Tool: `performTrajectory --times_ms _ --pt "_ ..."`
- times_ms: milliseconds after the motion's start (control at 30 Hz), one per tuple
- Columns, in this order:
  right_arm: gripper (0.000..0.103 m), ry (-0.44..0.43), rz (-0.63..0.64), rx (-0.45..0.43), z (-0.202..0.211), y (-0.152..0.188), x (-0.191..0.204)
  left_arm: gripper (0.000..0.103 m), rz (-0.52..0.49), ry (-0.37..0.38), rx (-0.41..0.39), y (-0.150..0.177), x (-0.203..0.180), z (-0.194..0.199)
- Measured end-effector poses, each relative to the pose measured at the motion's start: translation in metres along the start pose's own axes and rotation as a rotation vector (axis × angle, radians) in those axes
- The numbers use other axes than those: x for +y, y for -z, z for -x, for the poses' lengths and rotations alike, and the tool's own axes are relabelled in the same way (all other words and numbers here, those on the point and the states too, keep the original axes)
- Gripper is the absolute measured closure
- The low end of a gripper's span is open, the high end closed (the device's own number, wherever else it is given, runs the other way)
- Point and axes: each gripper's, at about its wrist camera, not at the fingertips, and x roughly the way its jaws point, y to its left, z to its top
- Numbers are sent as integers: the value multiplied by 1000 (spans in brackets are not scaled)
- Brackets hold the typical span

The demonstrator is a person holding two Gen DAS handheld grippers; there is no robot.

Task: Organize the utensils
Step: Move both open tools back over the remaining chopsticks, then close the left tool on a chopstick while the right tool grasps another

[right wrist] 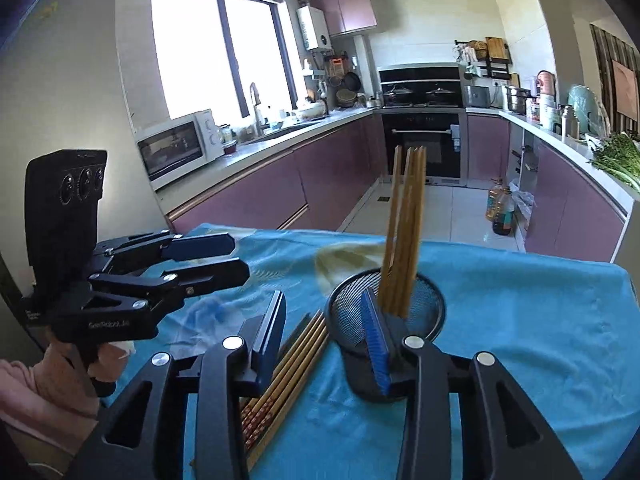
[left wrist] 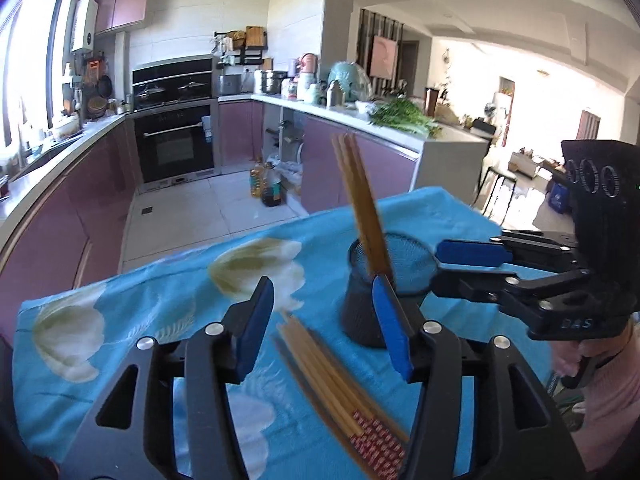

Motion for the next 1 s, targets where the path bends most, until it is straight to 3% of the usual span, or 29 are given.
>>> performTrajectory --times_ms 200,433,1000 --pt "66 -25 -47 158 -38 38 9 51 35 -33 156 50 15 -16" --pt "67 6 -49 239 -62 57 16 51 56 -32 283 88 21 -37" --pt "71 69 -26 278 -74 67 16 51 51 -34 344 95 11 -59"
